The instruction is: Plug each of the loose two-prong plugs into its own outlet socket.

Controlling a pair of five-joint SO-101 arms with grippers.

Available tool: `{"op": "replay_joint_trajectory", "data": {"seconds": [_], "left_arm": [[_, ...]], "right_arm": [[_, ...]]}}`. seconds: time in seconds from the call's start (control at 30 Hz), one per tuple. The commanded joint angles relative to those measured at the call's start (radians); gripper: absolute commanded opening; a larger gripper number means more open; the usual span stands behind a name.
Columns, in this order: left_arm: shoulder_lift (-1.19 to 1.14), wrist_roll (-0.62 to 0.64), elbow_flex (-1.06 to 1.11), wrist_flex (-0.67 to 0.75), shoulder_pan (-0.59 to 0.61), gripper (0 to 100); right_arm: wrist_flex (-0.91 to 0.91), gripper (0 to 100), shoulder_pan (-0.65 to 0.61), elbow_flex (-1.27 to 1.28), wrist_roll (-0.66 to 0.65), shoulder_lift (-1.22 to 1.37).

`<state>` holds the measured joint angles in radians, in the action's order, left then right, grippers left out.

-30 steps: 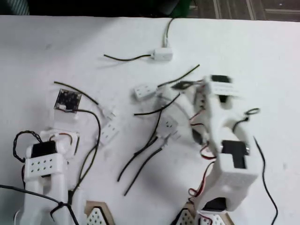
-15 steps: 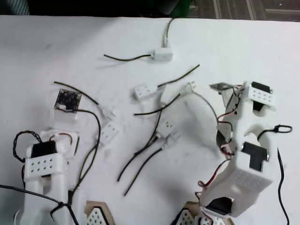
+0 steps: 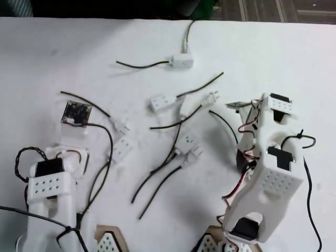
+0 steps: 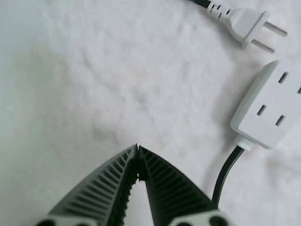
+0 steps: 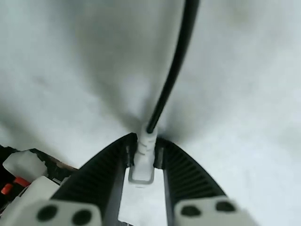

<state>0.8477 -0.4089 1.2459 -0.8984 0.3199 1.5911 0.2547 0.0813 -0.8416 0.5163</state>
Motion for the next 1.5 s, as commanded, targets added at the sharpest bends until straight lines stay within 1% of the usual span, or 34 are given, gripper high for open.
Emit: {"op": "replay_joint_trajectory", "data": {"seconds": [0.0, 0.1, 0.23, 0.33, 0.6, 0.67, 0.7, 0.77, 0.83, 0.87, 0.97, 1.1, 1.17, 1.33, 1.47], "left_arm": [[0.024, -0.011, -0.003, 0.012, 0.001, 3], [0.024, -0.011, -0.003, 0.012, 0.001, 3], [0.024, -0.011, -0.003, 0.012, 0.001, 3], [0.024, -0.011, -0.003, 0.012, 0.001, 3], [0.025, -0.009, -0.009, 0.012, 0.015, 2], [0.025, -0.005, -0.020, 0.014, 0.039, 2], [0.025, -0.005, -0.028, 0.014, 0.056, 2], [0.025, -0.003, -0.040, 0.014, 0.099, 2], [0.025, 0.005, -0.048, 0.032, 0.133, 2], [0.025, 0.025, -0.048, 0.043, 0.148, 2], [0.025, 0.086, -0.051, 0.074, 0.194, 2], [0.024, 0.110, -0.052, 0.094, 0.229, 2], [0.024, 0.117, -0.052, 0.094, 0.229, 2], [0.019, 0.117, -0.052, 0.109, 0.229, 2], [0.019, 0.117, -0.052, 0.109, 0.225, 2]], "right_arm": [[0.038, 1.7, -0.061, -0.015, -0.002, -0.038], [0.120, 1.7, -0.081, -0.015, -0.002, -0.143], [0.124, 1.7, -0.081, 0.020, -0.002, -0.374], [0.124, 1.7, -0.090, 0.094, 0.000, -0.564], [0.120, 2.0, -0.257, 0.301, 0.003, -1.021], [0.113, 1.8, -0.318, 0.338, 0.066, -1.096], [0.102, 1.8, -0.349, 0.351, 0.133, -1.127], [0.064, 1.8, -0.412, 0.377, 0.308, -1.179], [-0.016, 1.8, -0.478, 0.405, 0.459, -1.221], [-0.064, 1.7, -0.509, 0.423, 0.511, -1.239], [-0.220, 1.7, -0.608, 0.500, 0.585, -1.296], [-0.475, 1.7, -0.746, 0.652, 0.698, -1.366], [-0.622, 1.7, -0.811, 0.741, 0.732, -1.389], [-1.021, 1.7, -0.963, 0.957, 0.744, -1.397], [-1.363, 1.7, -1.044, 1.112, 0.744, -1.394]]}}
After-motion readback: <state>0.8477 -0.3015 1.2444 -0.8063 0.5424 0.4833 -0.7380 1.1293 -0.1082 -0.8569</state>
